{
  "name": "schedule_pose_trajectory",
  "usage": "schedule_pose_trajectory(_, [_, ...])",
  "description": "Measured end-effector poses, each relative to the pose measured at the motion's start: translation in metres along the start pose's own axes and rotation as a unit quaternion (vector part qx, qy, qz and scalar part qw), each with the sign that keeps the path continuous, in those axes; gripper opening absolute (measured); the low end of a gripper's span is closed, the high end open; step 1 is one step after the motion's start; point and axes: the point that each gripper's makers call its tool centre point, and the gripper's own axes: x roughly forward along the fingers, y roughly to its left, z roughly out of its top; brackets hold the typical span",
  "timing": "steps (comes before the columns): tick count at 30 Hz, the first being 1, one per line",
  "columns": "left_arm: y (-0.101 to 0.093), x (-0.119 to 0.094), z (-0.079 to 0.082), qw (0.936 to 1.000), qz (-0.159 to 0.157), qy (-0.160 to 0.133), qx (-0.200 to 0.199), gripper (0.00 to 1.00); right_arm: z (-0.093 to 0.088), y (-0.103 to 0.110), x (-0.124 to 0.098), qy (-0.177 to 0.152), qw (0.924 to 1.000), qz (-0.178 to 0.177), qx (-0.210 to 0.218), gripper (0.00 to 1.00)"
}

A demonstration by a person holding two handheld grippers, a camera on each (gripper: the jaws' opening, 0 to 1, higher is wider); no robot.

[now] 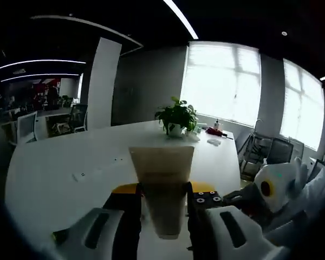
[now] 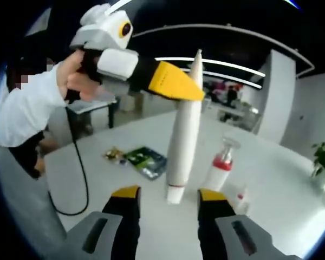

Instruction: Arrange the skincare products in the storage area until every visible bottle or jar stands upright without overlapping.

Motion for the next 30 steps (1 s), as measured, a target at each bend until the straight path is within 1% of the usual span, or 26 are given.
schedule_pose_trajectory(5, [-0.016, -0.002, 0.004, 0.9999, -0.015, -0.007, -0.002, 0.29, 0.002, 0.001, 0.001, -0.005, 1.0000, 0.005, -0.001, 0.39])
schedule_pose_trajectory(7, [-0.021, -0.003, 0.005, 0.9998, -0.018, -0.009, -0.002, 0.29, 0.004, 0.000, 0.001, -0.010, 0.9999, 0.002, -0.002, 0.35])
schedule_pose_trajectory(10, [-0.029, -0.006, 0.005, 0.9996, -0.027, -0.012, -0.007, 0.29, 0.015, -0.005, -0.001, -0.031, 0.9995, -0.008, -0.006, 0.29])
schedule_pose_trajectory(13, [-0.036, -0.007, 0.004, 0.9994, -0.033, -0.011, -0.010, 0.29, 0.020, -0.008, 0.000, -0.039, 0.9992, -0.013, -0.003, 0.24])
schedule_pose_trajectory(14, [-0.037, -0.008, 0.004, 0.9993, -0.033, -0.011, -0.011, 0.29, 0.020, -0.007, 0.000, -0.039, 0.9992, -0.009, -0.002, 0.23])
schedule_pose_trajectory(15, [-0.038, -0.008, 0.003, 0.9994, -0.031, -0.012, -0.008, 0.29, 0.021, -0.008, -0.001, -0.042, 0.9991, -0.011, 0.000, 0.19])
schedule_pose_trajectory(16, [-0.038, -0.009, 0.003, 0.9994, -0.031, -0.012, -0.008, 0.29, 0.020, -0.008, -0.001, -0.041, 0.9990, -0.015, 0.002, 0.18])
schedule_pose_trajectory(18, [-0.038, -0.012, 0.005, 0.9993, -0.031, -0.017, -0.012, 0.29, 0.023, -0.007, -0.003, -0.049, 0.9988, -0.007, 0.004, 0.18])
schedule_pose_trajectory(21, [-0.037, -0.016, 0.008, 0.9991, -0.033, -0.023, -0.014, 0.29, 0.027, -0.009, -0.006, -0.056, 0.9984, -0.009, 0.008, 0.16])
schedule_pose_trajectory(22, [-0.037, -0.016, 0.009, 0.9990, -0.033, -0.026, -0.013, 0.30, 0.028, -0.008, -0.006, -0.060, 0.9982, -0.004, 0.008, 0.15])
schedule_pose_trajectory(23, [-0.037, -0.017, 0.010, 0.9990, -0.034, -0.026, -0.010, 0.30, 0.030, -0.006, -0.006, -0.064, 0.9977, 0.006, 0.022, 0.15])
schedule_pose_trajectory(26, [-0.038, -0.019, 0.011, 0.9989, -0.039, -0.026, -0.004, 0.30, 0.031, -0.004, -0.008, -0.064, 0.9977, 0.010, 0.020, 0.14])
schedule_pose_trajectory(28, [-0.036, -0.021, 0.012, 0.9986, -0.043, -0.029, -0.005, 0.30, 0.033, -0.003, -0.009, -0.067, 0.9973, 0.016, 0.028, 0.13])
schedule_pose_trajectory(29, [-0.036, -0.020, 0.011, 0.9985, -0.048, -0.026, -0.004, 0.31, 0.032, -0.002, -0.009, -0.064, 0.9973, 0.019, 0.032, 0.13])
schedule_pose_trajectory(30, [-0.034, -0.019, 0.010, 0.9987, -0.047, -0.021, -0.007, 0.31, 0.030, 0.001, -0.008, -0.058, 0.9973, 0.025, 0.037, 0.13])
